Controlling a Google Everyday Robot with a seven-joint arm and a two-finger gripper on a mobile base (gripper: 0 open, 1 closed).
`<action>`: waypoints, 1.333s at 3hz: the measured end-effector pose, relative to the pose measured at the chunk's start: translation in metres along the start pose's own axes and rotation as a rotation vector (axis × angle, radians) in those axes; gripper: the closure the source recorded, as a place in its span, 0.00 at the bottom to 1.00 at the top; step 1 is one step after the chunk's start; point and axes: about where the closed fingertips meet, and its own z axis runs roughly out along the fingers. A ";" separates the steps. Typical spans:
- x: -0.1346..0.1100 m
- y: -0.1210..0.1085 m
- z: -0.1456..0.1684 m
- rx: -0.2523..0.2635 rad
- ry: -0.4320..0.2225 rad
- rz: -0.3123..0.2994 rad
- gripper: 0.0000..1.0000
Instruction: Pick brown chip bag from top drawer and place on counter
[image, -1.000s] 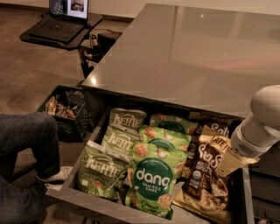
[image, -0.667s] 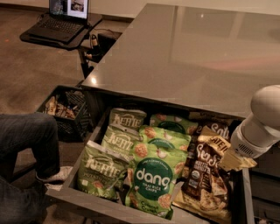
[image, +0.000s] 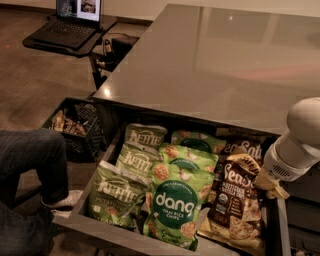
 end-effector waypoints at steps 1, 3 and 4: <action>-0.008 0.005 -0.018 -0.037 -0.044 0.009 1.00; 0.001 -0.008 -0.090 -0.035 -0.114 0.090 1.00; 0.011 -0.011 -0.123 -0.012 -0.135 0.097 1.00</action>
Offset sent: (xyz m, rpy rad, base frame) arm -0.0062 -0.0030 0.0995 0.1745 -0.0486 -0.0834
